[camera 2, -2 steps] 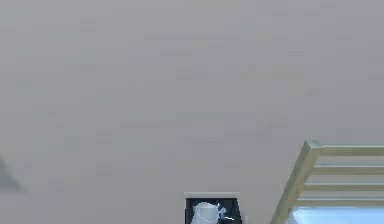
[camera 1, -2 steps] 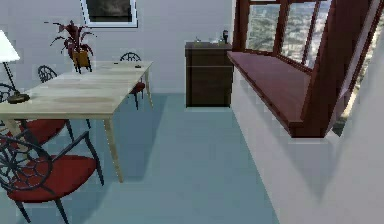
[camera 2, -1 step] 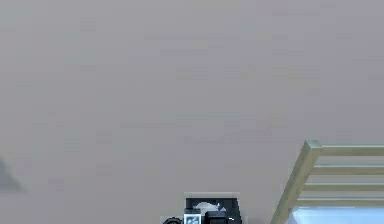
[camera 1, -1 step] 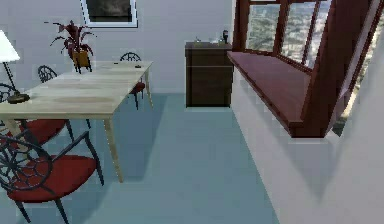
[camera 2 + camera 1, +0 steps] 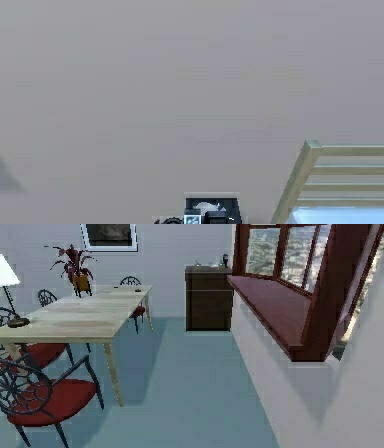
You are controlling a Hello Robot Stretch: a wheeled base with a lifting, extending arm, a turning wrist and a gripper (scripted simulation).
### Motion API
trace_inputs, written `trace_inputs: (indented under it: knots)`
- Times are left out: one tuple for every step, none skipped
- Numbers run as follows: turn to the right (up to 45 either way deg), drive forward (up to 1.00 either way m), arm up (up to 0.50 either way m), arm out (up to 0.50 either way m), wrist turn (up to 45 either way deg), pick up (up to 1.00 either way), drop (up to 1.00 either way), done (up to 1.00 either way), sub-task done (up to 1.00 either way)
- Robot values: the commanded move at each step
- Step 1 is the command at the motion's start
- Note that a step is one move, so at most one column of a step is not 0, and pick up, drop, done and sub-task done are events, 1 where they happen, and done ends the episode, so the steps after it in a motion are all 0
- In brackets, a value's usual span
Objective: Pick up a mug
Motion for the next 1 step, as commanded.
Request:
trace_inputs:
  knots:
    - [0.0,0.0,0.0,0.0,45.0,0.0,0.0,0.0,0.0]
